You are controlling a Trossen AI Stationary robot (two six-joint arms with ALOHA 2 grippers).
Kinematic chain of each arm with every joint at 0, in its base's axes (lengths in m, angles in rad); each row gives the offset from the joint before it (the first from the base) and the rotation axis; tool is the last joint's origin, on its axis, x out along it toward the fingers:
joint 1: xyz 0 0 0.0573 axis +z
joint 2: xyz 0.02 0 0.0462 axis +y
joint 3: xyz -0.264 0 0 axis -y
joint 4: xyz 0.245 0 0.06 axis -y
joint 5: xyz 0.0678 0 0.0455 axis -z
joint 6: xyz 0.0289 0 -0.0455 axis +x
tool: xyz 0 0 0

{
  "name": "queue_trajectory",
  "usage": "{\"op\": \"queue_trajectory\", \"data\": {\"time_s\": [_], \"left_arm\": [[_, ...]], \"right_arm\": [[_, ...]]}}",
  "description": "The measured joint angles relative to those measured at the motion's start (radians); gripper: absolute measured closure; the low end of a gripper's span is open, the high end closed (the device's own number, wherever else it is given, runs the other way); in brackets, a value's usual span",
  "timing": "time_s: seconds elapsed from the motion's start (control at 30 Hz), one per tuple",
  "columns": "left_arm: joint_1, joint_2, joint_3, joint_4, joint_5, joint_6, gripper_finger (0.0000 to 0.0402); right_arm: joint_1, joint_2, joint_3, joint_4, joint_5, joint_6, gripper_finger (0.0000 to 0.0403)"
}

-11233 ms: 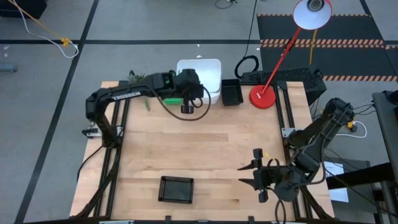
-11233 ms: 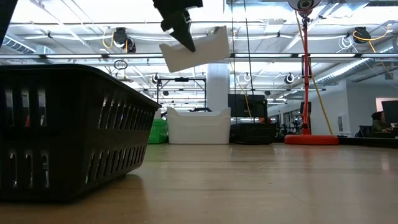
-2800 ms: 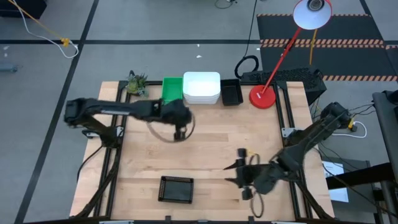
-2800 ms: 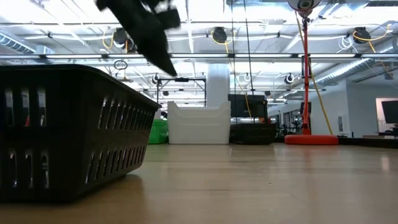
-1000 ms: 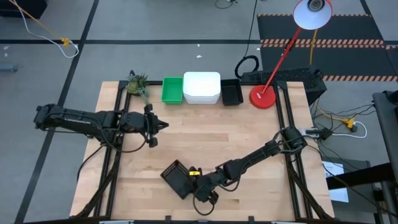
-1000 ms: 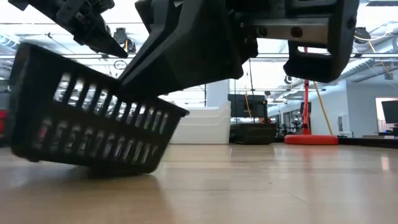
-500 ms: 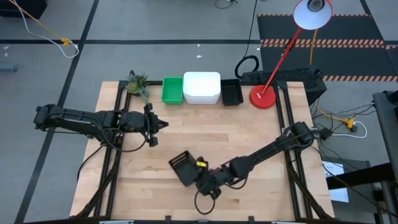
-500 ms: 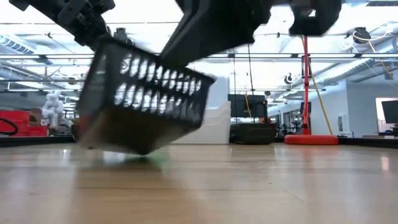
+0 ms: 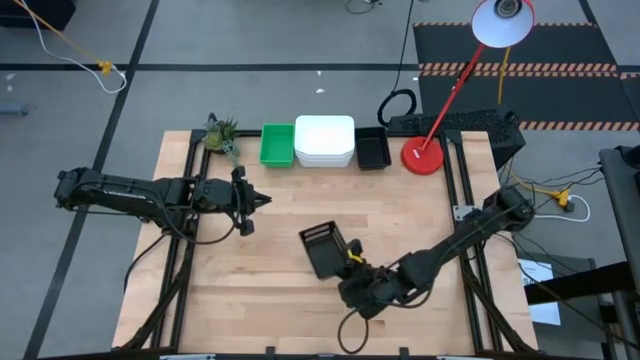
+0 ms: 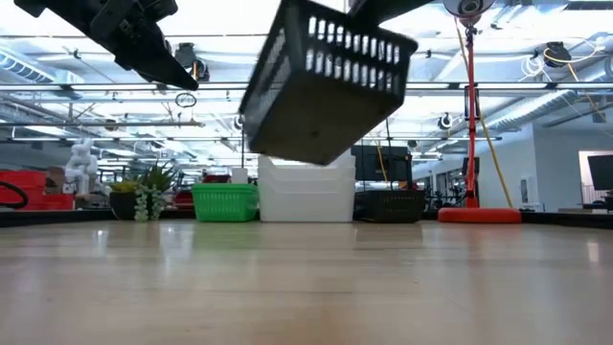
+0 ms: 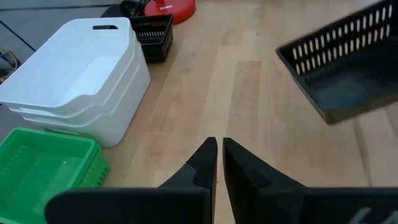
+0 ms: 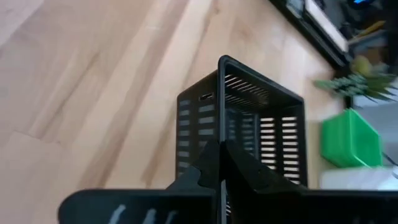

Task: Stack baskets by color
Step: Stack the bottom black bin on the top stacked black bins

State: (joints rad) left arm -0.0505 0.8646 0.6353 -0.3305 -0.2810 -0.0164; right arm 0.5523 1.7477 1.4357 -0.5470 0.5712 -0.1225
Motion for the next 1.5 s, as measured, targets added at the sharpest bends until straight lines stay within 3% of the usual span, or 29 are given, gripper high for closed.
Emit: {"op": "queue_trajectory", "data": {"time_s": [0.63, 1.0, 1.3, 1.5], "left_arm": [[0.000, 0.000, 0.000, -0.001, 0.000, -0.026, 0.0373], [0.000, 0.000, 0.000, -0.001, 0.001, -0.022, 0.0373], [0.000, 0.000, 0.000, -0.002, 0.001, -0.019, 0.0373], [0.000, 0.000, 0.000, -0.002, 0.001, -0.011, 0.0373]], "right_arm": [[0.010, -0.058, 0.000, -0.372, 0.240, 0.243, 0.0403], [-0.044, -0.146, -0.003, -0.624, 0.287, 0.364, 0.0402], [-0.205, -0.338, -0.119, -0.608, 0.319, 0.217, 0.0402], [-0.357, -0.465, -0.247, -0.427, 0.312, -0.021, 0.0402]]}}
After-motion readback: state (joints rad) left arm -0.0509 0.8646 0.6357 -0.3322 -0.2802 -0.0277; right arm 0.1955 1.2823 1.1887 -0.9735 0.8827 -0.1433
